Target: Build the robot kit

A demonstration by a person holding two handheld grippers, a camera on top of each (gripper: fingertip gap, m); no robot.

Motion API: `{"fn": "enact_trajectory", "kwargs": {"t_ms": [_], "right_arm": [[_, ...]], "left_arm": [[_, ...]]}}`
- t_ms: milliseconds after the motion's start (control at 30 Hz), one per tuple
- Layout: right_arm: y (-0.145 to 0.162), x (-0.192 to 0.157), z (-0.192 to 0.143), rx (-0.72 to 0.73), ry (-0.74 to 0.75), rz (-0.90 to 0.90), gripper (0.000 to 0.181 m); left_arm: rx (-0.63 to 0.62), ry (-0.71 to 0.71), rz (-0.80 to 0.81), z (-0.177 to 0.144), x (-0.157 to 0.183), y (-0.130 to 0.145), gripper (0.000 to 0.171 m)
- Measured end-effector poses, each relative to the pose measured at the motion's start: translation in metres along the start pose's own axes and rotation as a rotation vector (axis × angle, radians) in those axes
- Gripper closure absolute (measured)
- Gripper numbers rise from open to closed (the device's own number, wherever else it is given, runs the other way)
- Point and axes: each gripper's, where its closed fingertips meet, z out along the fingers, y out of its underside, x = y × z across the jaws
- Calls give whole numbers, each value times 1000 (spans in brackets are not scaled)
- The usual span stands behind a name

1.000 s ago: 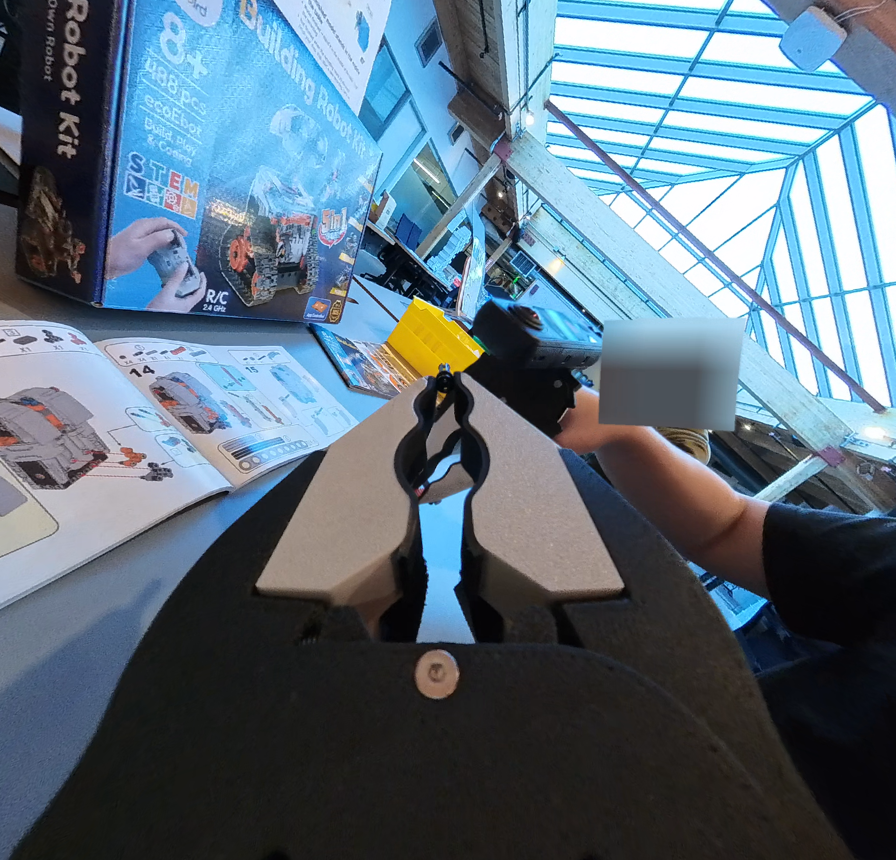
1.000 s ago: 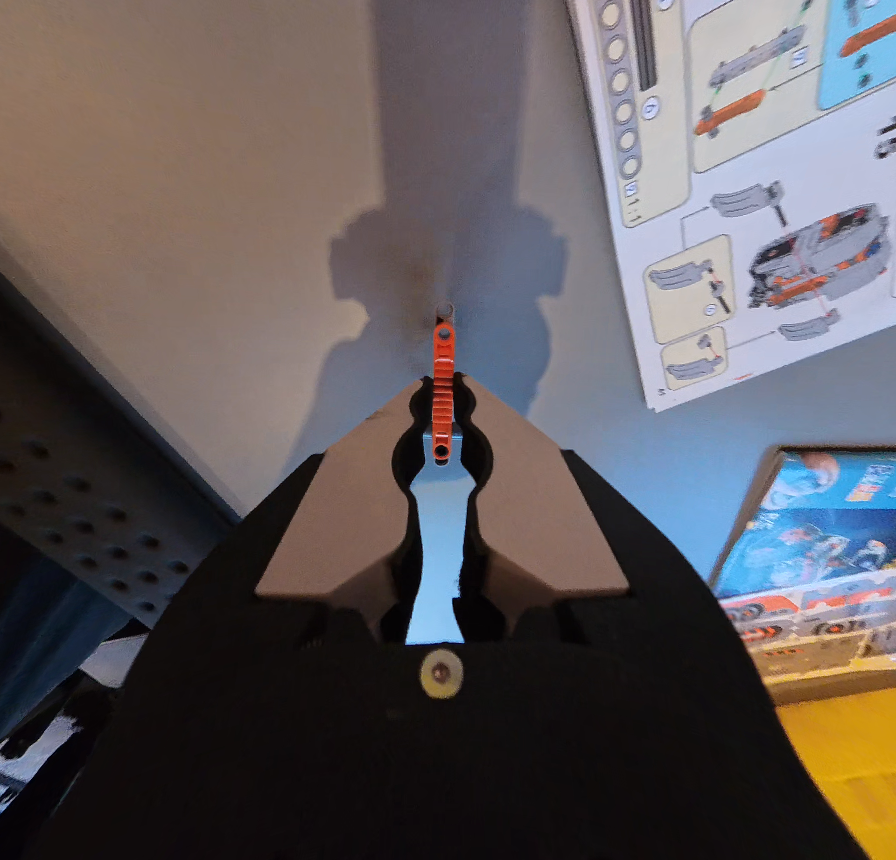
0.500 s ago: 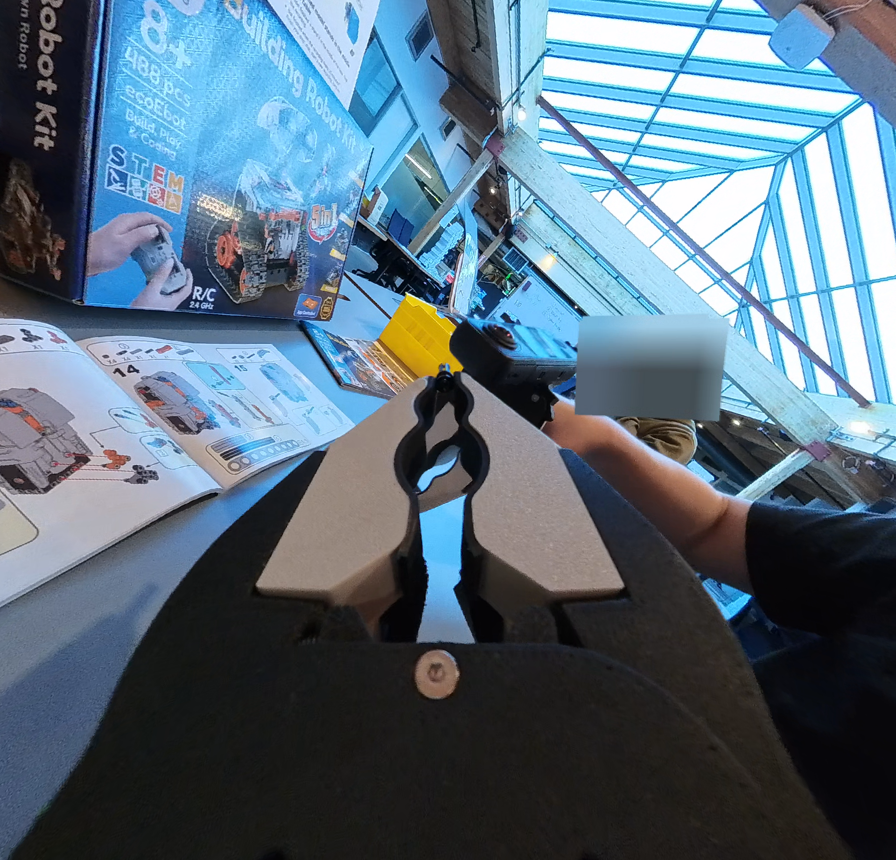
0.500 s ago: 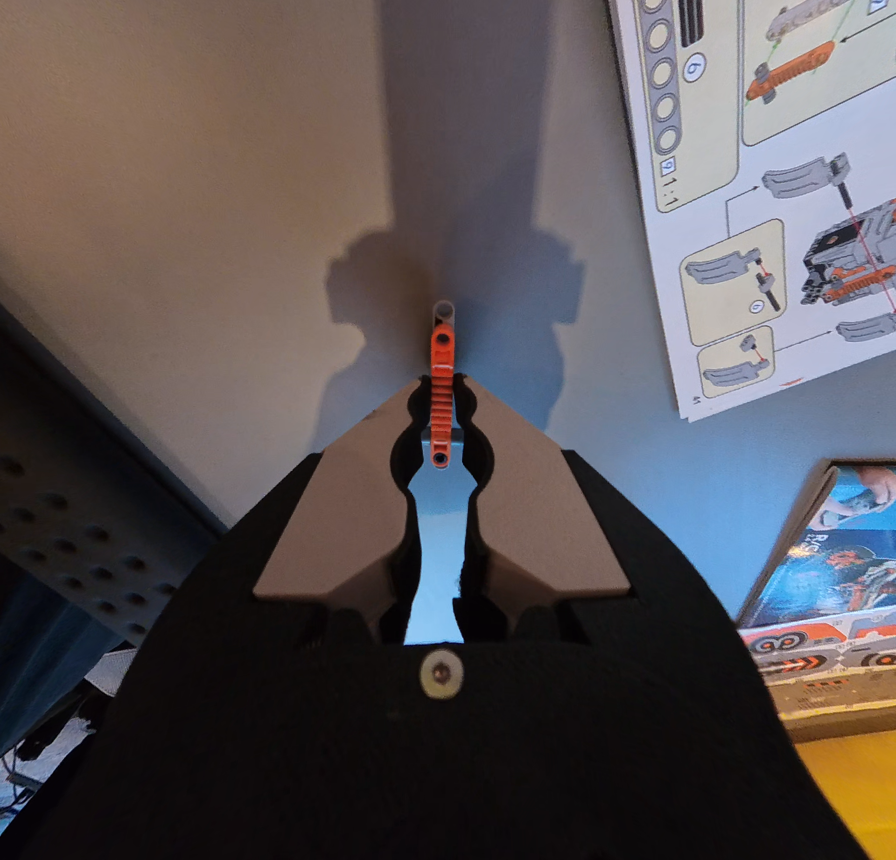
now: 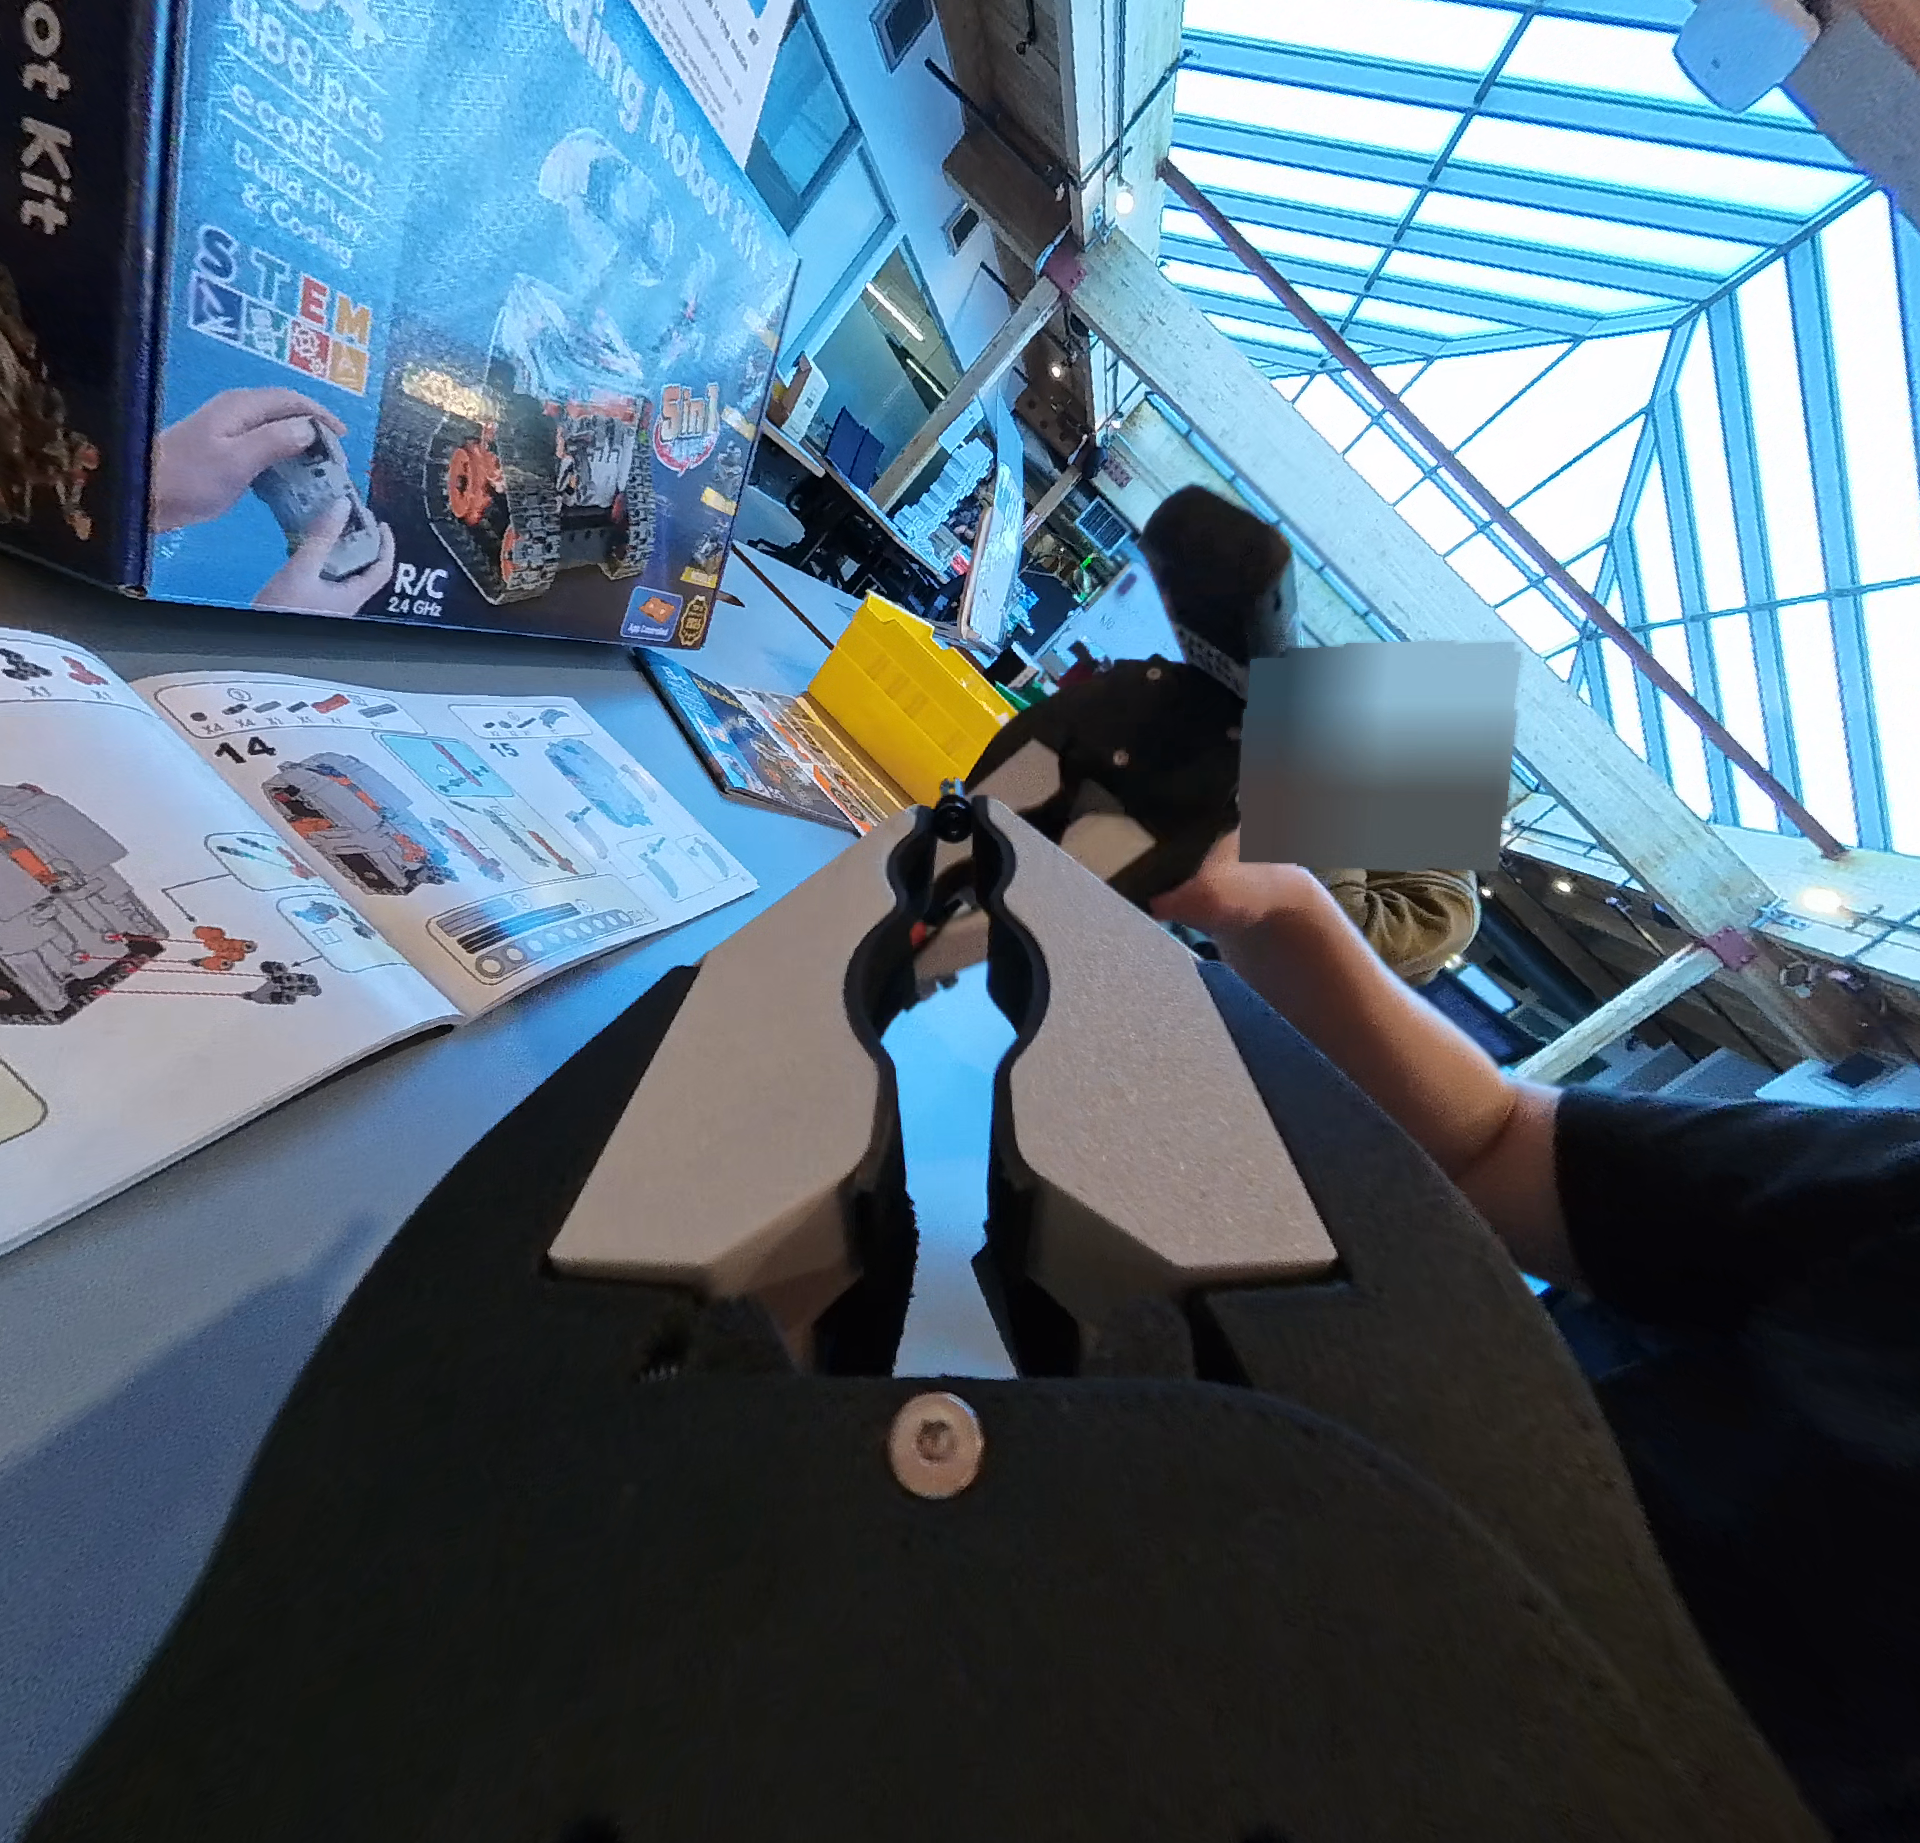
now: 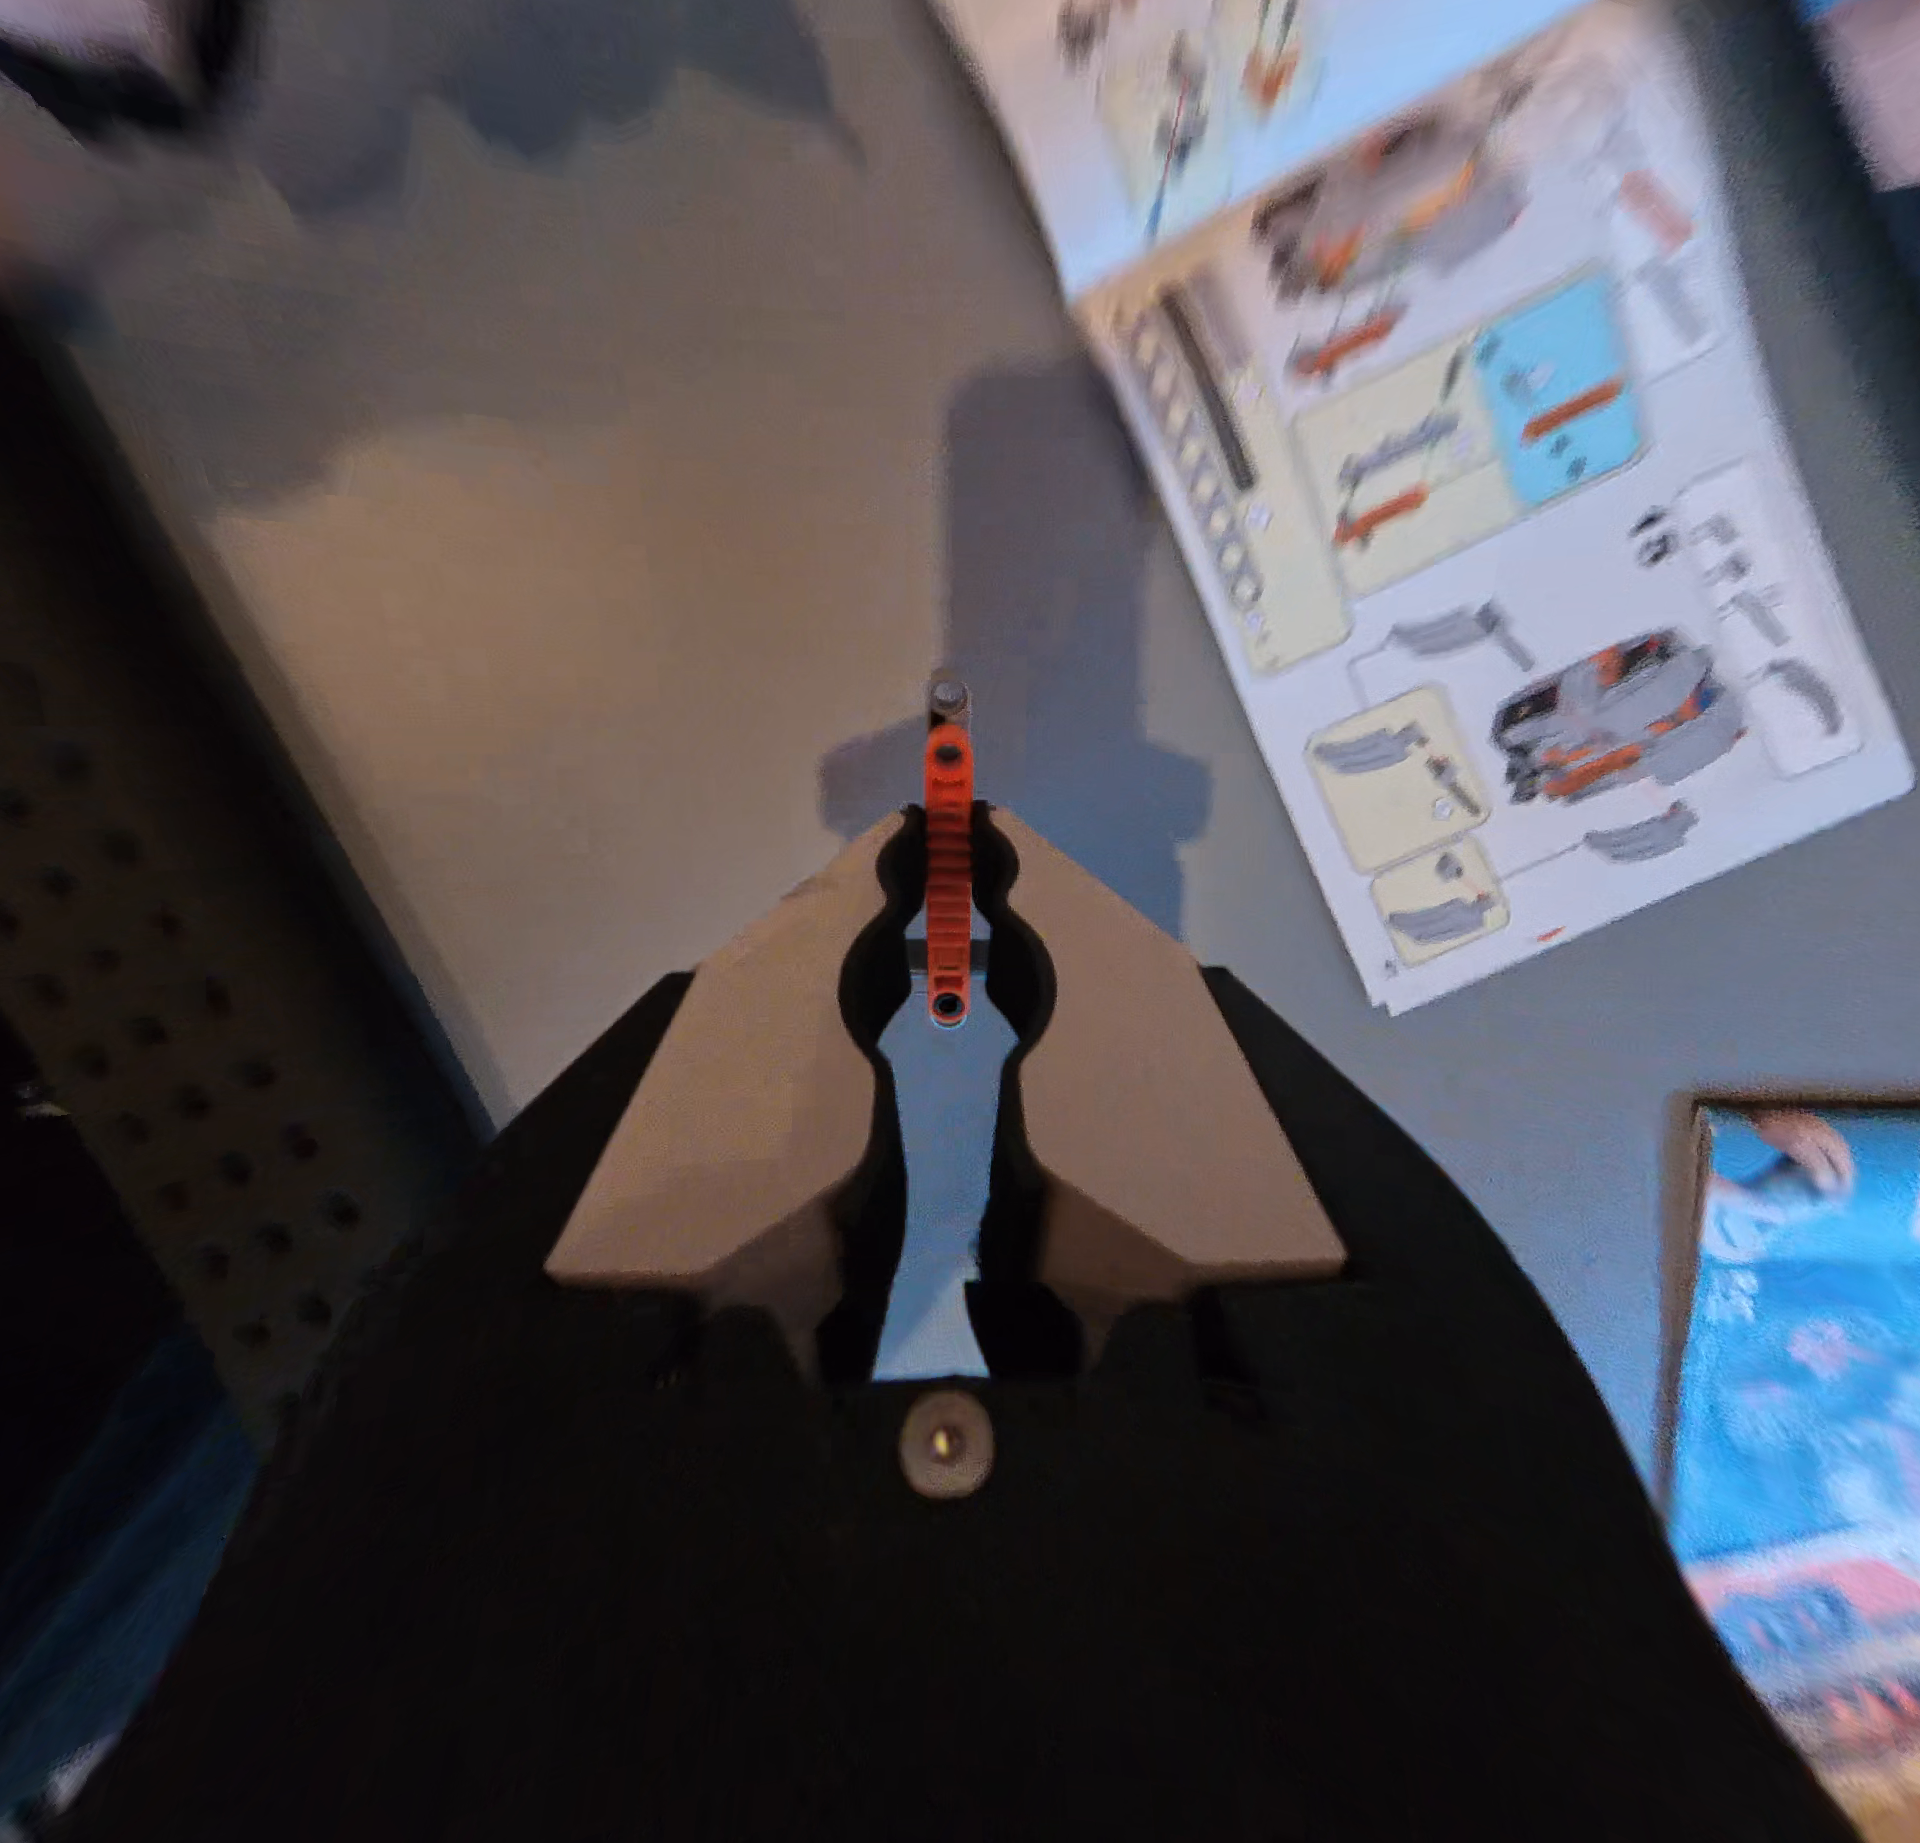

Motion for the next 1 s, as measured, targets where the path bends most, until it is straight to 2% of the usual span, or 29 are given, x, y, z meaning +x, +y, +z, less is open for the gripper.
{"fn": "enact_trajectory", "kwargs": {"t_ms": [167, 300, 600, 700, 767, 833, 933, 1000], "right_arm": [[-45, 14, -55, 521, -113, 106, 176], [-55, 24, -87, 762, -116, 90, 176], [-69, 41, -81, 907, -351, 187, 175], [-63, 48, -72, 971, -205, 142, 176], [-62, 48, -76, 963, -103, 78, 177], [-59, 66, -79, 973, 41, 81, 176], [-56, 77, -79, 1004, 5, 189, 176], [-50, 88, -72, 982, 41, 231, 176]], "left_arm": [[21, 31, -32, -3, -1, -3, 169], [24, 40, -29, -4, -3, -4, 169], [-3, 63, -43, -5, -3, 2, 169], [37, 62, -77, -11, -4, -6, 169], [73, 57, -52, -10, -2, -24, 169], [79, 37, -11, -1, -1, -45, 169], [87, 51, 46, 26, 3, -80, 169], [99, 83, 73, 46, 4, -99, 169]]}}
